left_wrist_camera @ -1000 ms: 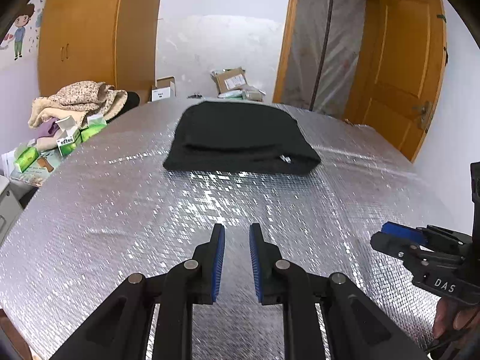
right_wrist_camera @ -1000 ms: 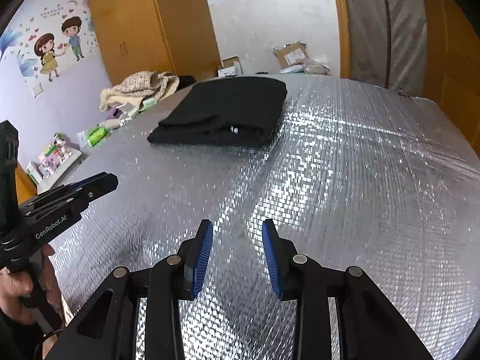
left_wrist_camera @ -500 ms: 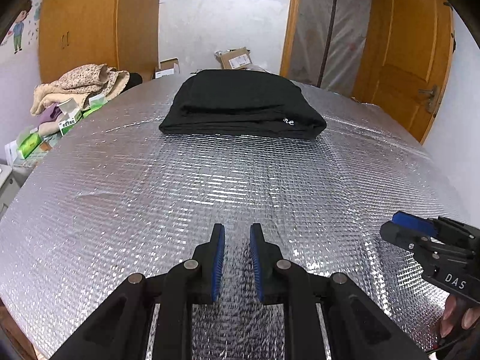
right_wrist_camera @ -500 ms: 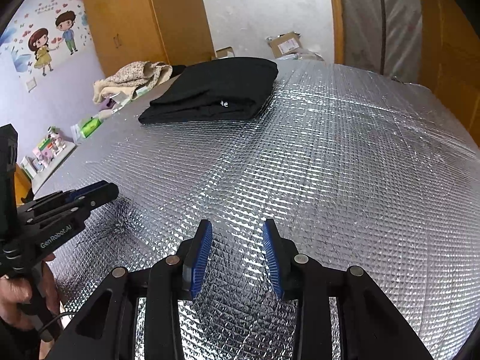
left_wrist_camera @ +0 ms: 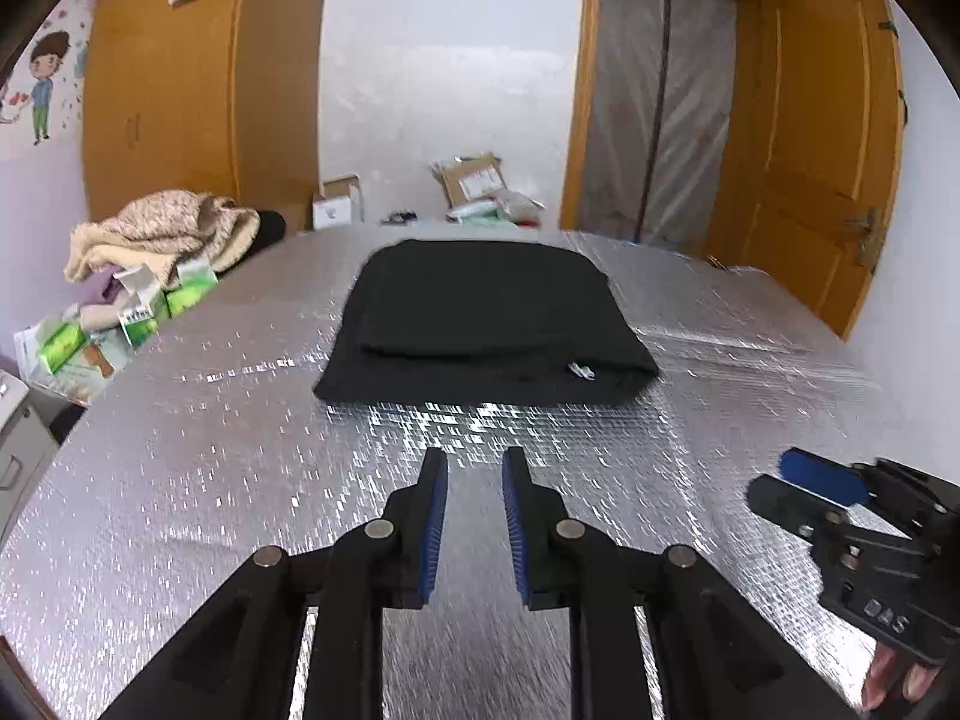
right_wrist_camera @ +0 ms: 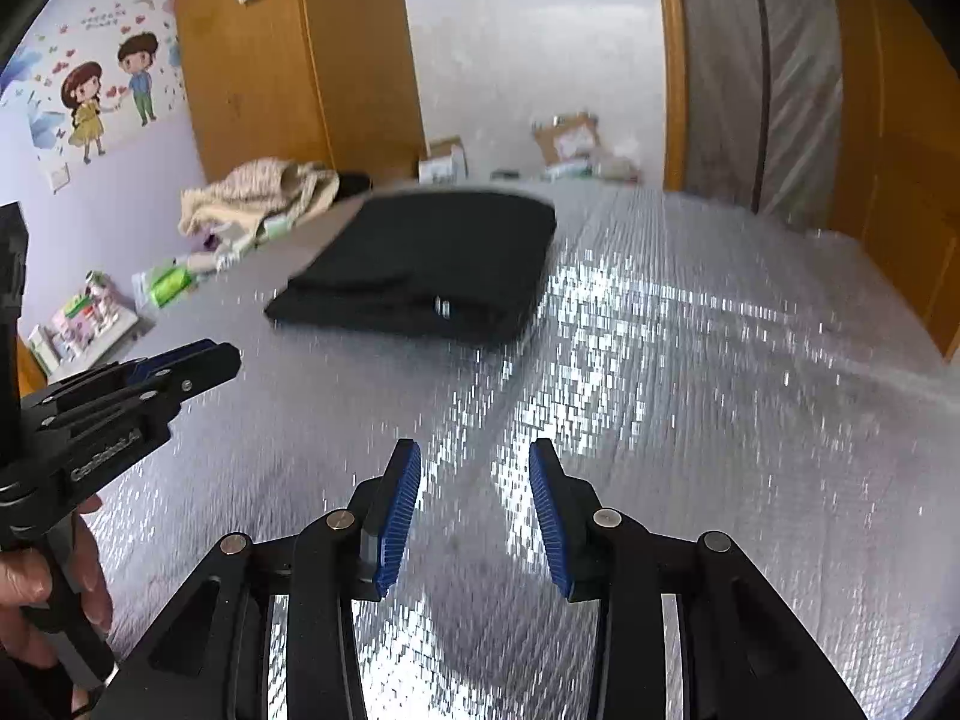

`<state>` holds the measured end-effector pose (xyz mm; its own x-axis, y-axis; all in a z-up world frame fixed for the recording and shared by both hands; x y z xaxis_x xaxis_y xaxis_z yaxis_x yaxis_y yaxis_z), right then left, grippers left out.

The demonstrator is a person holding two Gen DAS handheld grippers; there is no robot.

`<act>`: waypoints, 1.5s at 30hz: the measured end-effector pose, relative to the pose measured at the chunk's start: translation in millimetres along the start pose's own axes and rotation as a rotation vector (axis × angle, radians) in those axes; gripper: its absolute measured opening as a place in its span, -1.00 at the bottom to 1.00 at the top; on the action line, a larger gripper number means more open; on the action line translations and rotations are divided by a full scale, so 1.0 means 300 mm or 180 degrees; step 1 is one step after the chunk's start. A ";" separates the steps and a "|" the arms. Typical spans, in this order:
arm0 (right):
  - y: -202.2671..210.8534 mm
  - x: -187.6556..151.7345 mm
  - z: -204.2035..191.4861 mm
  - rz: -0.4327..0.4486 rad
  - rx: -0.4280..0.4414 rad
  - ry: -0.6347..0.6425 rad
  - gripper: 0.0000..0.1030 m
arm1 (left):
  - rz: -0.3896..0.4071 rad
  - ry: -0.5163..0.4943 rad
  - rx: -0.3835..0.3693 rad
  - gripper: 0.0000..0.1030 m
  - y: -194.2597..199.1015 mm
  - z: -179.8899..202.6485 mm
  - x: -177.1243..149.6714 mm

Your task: Fold clothes

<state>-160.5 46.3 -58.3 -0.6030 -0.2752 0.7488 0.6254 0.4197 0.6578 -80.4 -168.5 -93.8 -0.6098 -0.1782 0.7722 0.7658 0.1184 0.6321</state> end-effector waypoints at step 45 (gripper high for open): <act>-0.042 0.012 -0.018 -0.0010 0.0006 0.0036 -0.23 | 0.0038 0.0354 -0.0035 -0.26 0.029 -0.038 -0.001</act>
Point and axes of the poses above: each gripper's, at about its wrist camera, not at the fingertips, and y roughly against the way its jaws point, z to its right, x to its top, the point moved 8 cm from there along -y, roughly the way its jaws point, and after that the axes turned 2 degrees about -z, right-handed, at the moved point
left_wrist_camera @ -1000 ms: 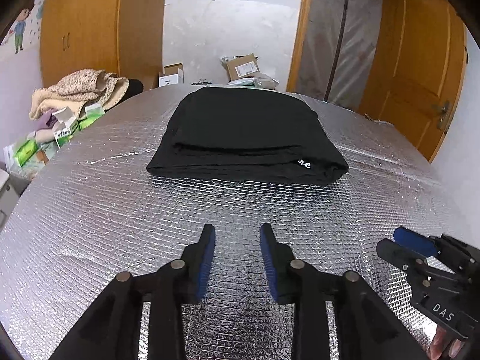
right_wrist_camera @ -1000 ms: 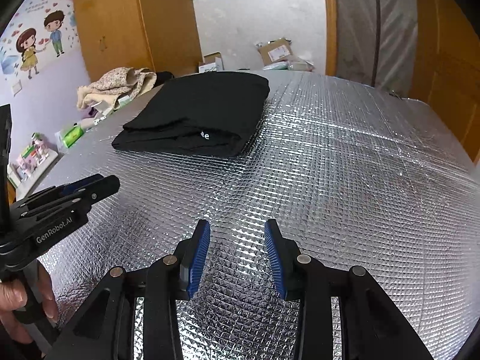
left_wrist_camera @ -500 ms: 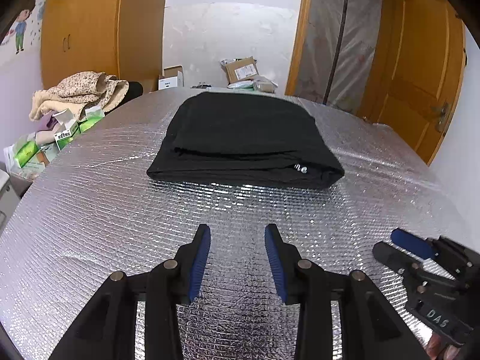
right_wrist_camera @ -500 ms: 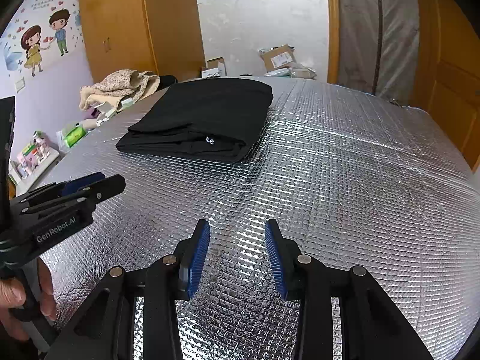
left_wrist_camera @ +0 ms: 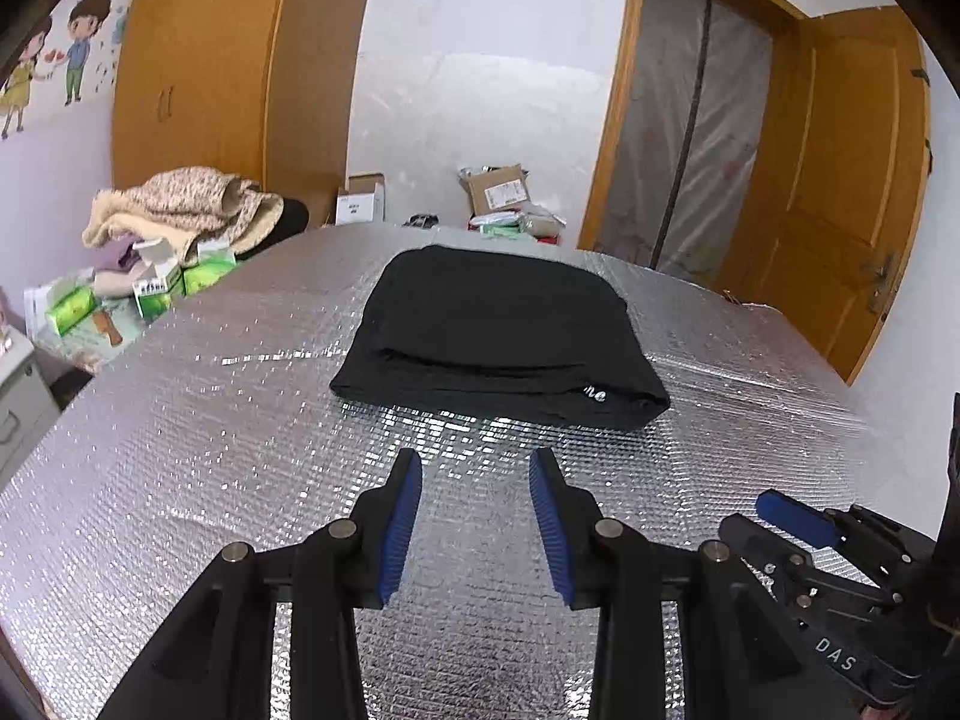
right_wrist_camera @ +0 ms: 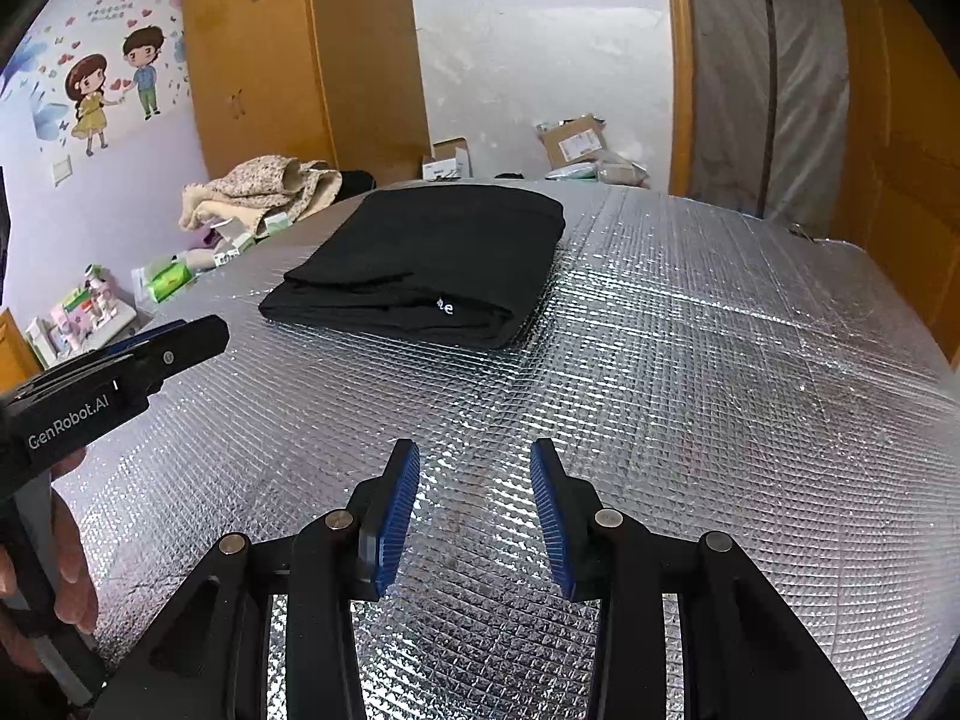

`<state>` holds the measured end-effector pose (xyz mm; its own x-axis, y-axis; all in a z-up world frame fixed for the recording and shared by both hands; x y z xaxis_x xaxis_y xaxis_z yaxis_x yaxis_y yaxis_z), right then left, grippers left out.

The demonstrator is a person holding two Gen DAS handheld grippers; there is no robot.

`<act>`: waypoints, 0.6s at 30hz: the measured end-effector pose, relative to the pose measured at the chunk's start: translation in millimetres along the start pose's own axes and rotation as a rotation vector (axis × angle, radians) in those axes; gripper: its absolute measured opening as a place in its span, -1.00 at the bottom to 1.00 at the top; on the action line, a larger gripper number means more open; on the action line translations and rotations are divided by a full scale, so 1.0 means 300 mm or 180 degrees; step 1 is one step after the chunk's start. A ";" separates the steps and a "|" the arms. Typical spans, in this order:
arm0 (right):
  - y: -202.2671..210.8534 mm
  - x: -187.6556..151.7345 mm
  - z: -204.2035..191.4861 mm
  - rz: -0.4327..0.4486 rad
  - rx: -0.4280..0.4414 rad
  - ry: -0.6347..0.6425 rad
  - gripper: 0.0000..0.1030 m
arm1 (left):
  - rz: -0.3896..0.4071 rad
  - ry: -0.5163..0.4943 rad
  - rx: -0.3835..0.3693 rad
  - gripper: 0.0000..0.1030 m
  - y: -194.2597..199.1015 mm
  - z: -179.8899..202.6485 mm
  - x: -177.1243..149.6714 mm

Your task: Fold clothes

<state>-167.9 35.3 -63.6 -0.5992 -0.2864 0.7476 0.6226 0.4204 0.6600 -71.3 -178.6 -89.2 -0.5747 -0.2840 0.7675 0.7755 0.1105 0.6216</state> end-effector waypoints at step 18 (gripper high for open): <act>-0.005 -0.002 -0.022 0.0006 -0.0036 0.0087 -0.23 | -0.0098 0.0091 0.0007 -0.26 -0.011 -0.024 -0.022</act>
Point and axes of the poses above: each gripper's, at about its wrist camera, not at the fingertips, and y roughly against the way its jaws point, z to its right, x to its top, the point moved 8 cm from there along -y, roughly the way its jaws point, and after that the axes turned 2 degrees about -z, right-handed, at the moved point
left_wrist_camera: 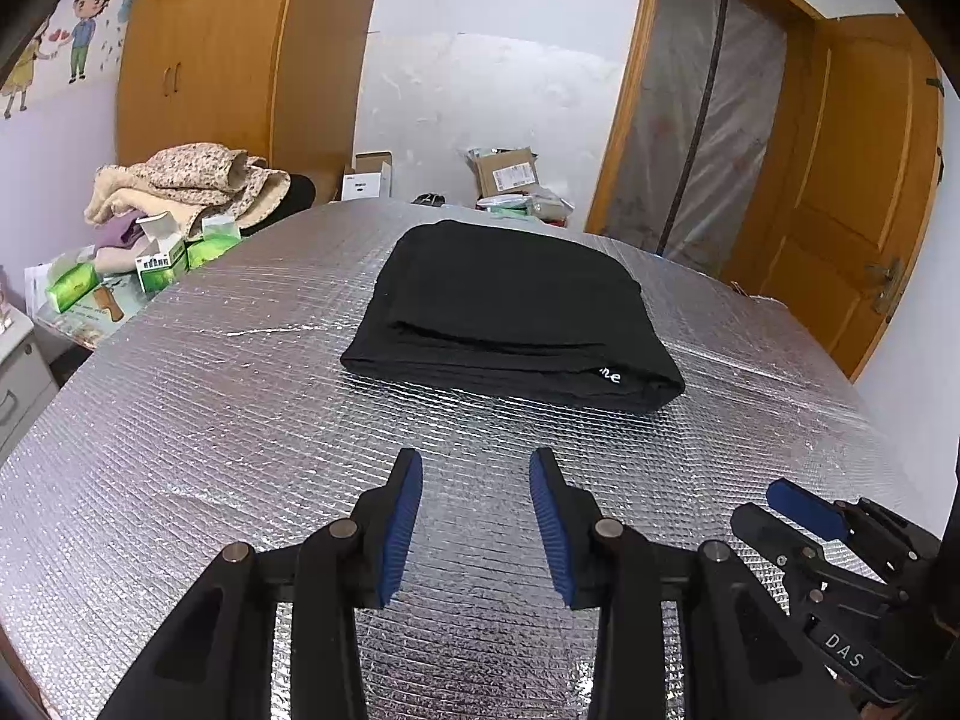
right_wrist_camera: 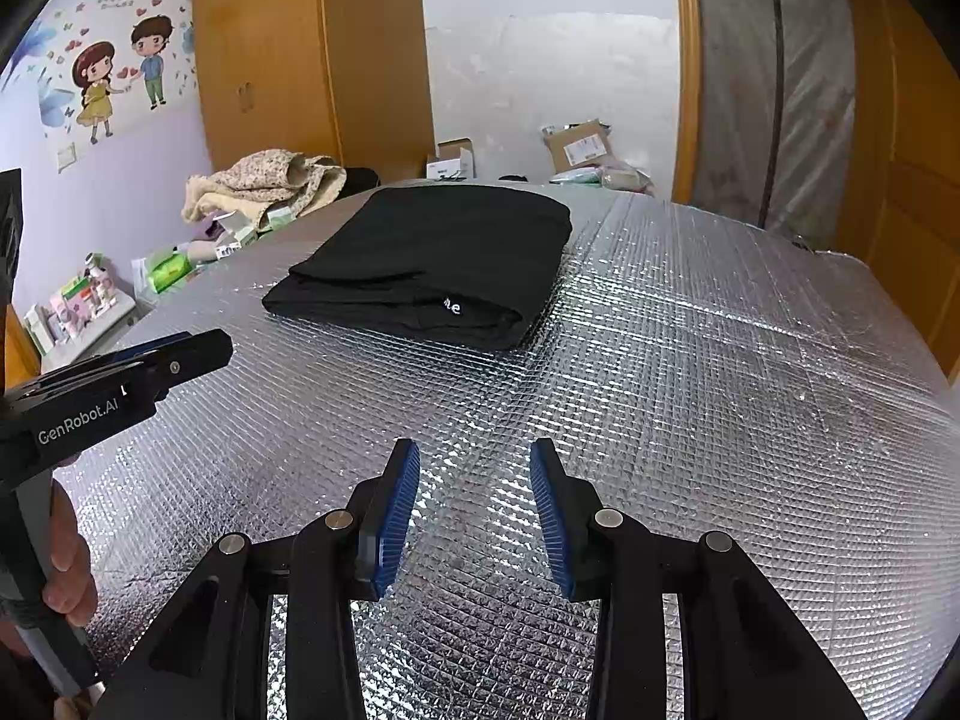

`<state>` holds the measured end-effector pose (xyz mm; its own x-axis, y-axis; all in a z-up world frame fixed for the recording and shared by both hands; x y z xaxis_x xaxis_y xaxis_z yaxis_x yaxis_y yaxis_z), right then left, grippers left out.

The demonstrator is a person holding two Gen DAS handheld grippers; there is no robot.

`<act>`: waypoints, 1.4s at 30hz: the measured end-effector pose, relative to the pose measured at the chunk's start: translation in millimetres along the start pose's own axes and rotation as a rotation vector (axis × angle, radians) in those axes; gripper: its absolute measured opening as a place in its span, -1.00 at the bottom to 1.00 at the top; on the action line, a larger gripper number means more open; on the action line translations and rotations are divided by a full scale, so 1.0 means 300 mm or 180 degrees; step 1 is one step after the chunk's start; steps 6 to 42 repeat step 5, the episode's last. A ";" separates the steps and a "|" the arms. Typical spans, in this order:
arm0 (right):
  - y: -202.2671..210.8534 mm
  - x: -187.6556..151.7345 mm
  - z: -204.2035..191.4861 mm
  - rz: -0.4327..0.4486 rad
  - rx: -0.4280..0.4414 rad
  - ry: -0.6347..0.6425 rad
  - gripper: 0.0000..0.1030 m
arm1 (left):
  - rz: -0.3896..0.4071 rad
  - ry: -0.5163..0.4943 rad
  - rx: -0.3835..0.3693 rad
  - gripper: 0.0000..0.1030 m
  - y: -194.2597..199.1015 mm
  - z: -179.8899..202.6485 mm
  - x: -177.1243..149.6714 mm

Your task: Fold clothes

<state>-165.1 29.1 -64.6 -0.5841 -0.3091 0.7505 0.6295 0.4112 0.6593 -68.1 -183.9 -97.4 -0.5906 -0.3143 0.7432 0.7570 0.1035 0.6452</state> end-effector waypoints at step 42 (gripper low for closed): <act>-0.003 -0.005 -0.003 -0.0017 -0.0008 0.0006 -0.23 | 0.0057 0.0023 -0.0027 -0.26 0.009 -0.005 0.011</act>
Point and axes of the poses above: each gripper's, at about its wrist camera, not at the fingertips, and y roughly against the way its jaws point, z to its right, x to its top, the point moved 8 cm from there along -y, roughly the way its jaws point, and after that the axes turned 2 degrees about -z, right-handed, at the moved point
